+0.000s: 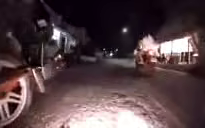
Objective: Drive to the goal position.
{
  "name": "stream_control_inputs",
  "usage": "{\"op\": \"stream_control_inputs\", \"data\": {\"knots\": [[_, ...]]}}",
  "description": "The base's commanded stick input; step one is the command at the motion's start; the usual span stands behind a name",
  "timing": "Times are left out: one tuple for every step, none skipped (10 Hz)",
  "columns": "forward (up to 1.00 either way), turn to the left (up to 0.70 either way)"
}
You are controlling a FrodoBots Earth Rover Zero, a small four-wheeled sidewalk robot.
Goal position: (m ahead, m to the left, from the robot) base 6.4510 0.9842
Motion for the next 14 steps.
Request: {"op": "stream_control_inputs", "data": {"knots": [[1.0,0.0],[1.0,0.0],[1.0,0.0],[1.0,0.0],[1.0,0.0],[1.0,0.0],[1.0,0.0],[1.0,0.0],[1.0,0.0],[1.0,-0.08],[1.0,-0.19],[1.0,-0.27],[1.0,-0.27],[1.0,-0.27]]}}
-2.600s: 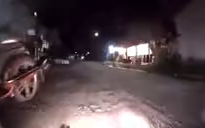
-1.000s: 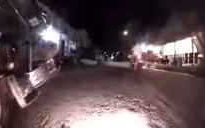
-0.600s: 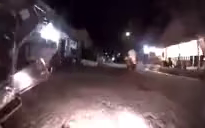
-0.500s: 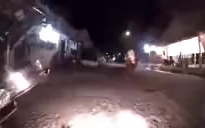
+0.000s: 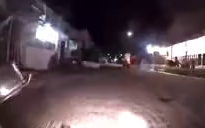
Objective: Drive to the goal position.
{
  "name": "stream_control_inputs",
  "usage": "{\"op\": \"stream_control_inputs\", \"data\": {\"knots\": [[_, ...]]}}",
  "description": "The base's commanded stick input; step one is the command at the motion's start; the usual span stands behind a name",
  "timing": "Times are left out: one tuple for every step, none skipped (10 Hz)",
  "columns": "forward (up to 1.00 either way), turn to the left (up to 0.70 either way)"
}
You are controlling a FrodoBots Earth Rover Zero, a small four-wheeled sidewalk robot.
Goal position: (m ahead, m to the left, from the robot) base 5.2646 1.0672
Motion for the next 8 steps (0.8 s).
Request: {"op": "stream_control_inputs", "data": {"knots": [[1.0,-0.27],[1.0,-0.09],[1.0,0.0],[1.0,0.0],[1.0,0.0],[1.0,0.0],[1.0,0.0],[1.0,0.0]]}}
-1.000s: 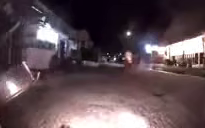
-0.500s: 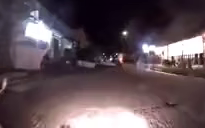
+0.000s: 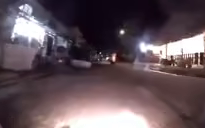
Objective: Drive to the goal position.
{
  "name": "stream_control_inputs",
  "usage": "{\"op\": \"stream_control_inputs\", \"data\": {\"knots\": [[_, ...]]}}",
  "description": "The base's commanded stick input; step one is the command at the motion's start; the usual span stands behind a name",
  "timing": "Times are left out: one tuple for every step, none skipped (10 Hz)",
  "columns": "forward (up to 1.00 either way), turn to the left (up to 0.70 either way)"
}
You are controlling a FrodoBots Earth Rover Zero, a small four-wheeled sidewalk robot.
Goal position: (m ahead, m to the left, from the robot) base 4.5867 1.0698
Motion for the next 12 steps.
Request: {"op": "stream_control_inputs", "data": {"knots": [[1.0,0.0],[1.0,0.0],[1.0,0.0],[1.0,0.0],[1.0,0.0],[1.0,0.0],[1.0,0.0],[1.0,0.0],[1.0,0.0],[1.0,0.0],[1.0,0.0],[1.0,0.0]]}}
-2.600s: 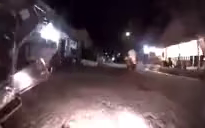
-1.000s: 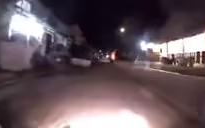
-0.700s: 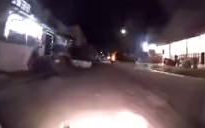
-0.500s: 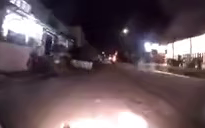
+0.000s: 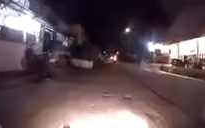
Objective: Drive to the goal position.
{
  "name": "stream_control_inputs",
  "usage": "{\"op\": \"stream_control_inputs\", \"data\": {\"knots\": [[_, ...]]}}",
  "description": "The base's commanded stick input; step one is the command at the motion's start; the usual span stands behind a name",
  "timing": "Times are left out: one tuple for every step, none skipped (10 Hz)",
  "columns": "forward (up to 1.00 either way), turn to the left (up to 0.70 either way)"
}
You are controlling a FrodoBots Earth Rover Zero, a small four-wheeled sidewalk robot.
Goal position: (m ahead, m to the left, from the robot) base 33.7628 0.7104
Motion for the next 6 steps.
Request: {"op": "stream_control_inputs", "data": {"knots": [[1.0,0.0],[1.0,0.0],[1.0,0.0],[1.0,0.0],[1.0,0.0],[1.0,0.0]]}}
